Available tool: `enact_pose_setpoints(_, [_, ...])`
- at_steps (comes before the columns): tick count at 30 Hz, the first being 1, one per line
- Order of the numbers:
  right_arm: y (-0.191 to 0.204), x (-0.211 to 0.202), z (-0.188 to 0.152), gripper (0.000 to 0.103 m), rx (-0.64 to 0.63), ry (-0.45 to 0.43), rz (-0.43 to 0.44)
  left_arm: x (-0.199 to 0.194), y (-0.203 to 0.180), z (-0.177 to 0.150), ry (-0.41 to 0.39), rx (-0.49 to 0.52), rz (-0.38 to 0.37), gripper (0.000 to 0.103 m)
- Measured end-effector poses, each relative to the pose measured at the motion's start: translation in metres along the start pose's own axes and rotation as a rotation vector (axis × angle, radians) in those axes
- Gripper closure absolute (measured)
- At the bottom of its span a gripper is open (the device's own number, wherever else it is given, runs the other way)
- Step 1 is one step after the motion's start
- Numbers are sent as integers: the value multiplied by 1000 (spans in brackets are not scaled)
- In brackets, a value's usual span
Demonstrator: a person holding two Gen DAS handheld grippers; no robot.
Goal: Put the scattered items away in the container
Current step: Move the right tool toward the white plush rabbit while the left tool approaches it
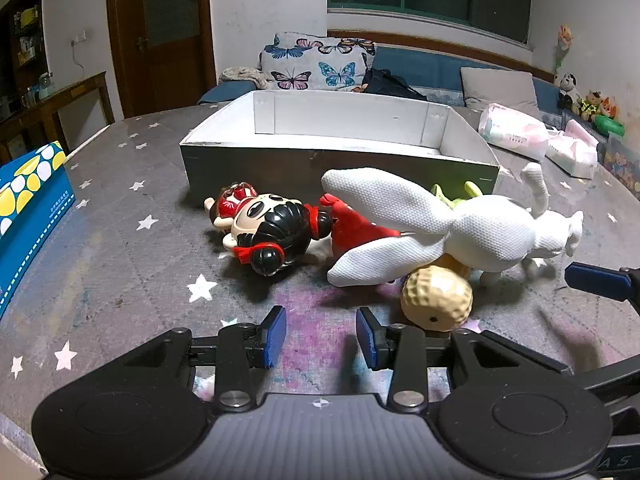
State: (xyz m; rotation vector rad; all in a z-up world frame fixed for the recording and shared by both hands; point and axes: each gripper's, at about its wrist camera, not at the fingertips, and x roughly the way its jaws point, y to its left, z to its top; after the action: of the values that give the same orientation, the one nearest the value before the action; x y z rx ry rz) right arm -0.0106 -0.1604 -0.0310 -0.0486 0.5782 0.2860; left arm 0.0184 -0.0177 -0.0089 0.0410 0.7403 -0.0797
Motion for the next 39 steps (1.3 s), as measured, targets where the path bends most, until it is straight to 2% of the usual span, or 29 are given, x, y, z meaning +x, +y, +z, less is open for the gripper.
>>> enact_pose_setpoints(24, [-16, -1, 14, 0, 13, -36, -42, -6, -4, 16, -29, 18, -57, 62])
enact_pose_setpoints(31, [-24, 2, 19, 4, 25, -36, -51, -15, -6, 27, -57, 20, -104, 62])
enact_pose_setpoints(39, [-25, 7, 23, 8, 5, -29, -36, -18, -15, 40, -75, 53, -197, 62])
